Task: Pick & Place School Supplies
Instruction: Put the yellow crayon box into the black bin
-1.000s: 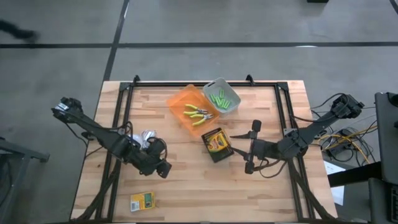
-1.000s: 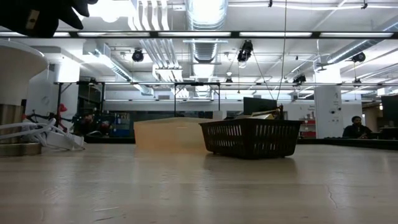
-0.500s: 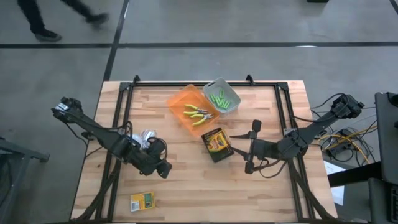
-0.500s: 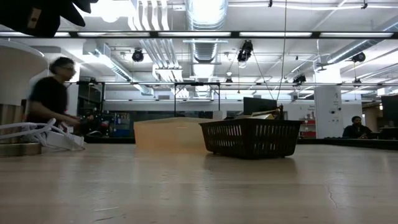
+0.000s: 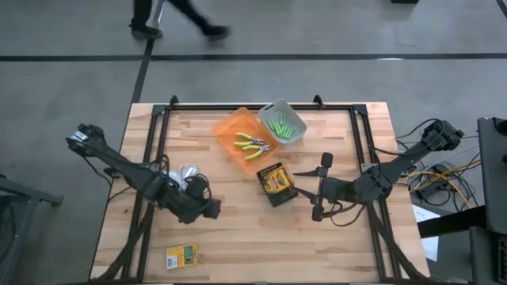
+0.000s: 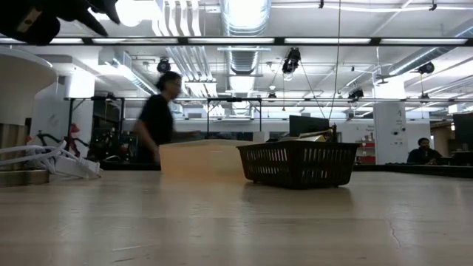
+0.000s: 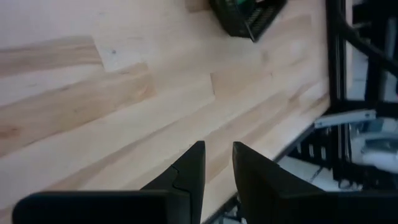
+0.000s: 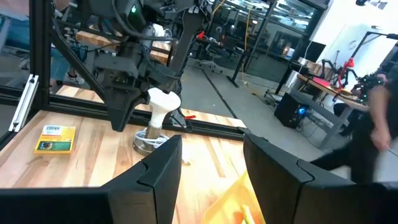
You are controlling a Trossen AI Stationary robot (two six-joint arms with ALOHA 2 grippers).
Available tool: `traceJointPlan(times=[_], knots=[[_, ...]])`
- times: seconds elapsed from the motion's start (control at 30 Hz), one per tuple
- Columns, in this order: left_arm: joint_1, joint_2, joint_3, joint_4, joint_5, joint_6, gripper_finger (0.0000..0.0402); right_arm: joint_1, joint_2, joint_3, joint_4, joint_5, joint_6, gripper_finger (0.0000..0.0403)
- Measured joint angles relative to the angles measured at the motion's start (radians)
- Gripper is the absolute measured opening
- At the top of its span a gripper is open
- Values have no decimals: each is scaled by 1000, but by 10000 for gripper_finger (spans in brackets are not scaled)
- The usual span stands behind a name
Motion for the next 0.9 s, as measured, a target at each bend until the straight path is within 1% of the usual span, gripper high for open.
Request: traceJointPlan(times=[0.1,0.27,0.33,0.47,0.5,0.57,0.63,0.7,0.77,0.83,0.9], knots=[[-6,25,-14,9,-14,-41,85,0,0,0,0,0,0,169],[-9,96,-15,23,-17,-191,85,0,0,0,0,0,0,169],[-8,127,-15,25,-27,-208,85,0,0,0,0,0,0,169],[-6,208,-15,86,-34,-278,85,0,0,0,0,0,0,169],[-5,232,-15,106,-42,-312,85,0,0,0,0,0,0,169],[-3,281,-15,158,-91,-402,85,0,0,0,0,0,0,169],[-2,331,-14,197,-117,-413,85,0,0,0,0,0,0,169],[0,370,-14,198,-76,-426,85,0,0,0,0,0,0,169],[-2,394,-9,185,32,-494,85,0,0,0,0,0,0,169],[-16,400,0,150,111,-533,85,0,0,0,0,0,0,169],[-33,397,14,92,131,-579,85,0,0,0,0,0,0,169]])
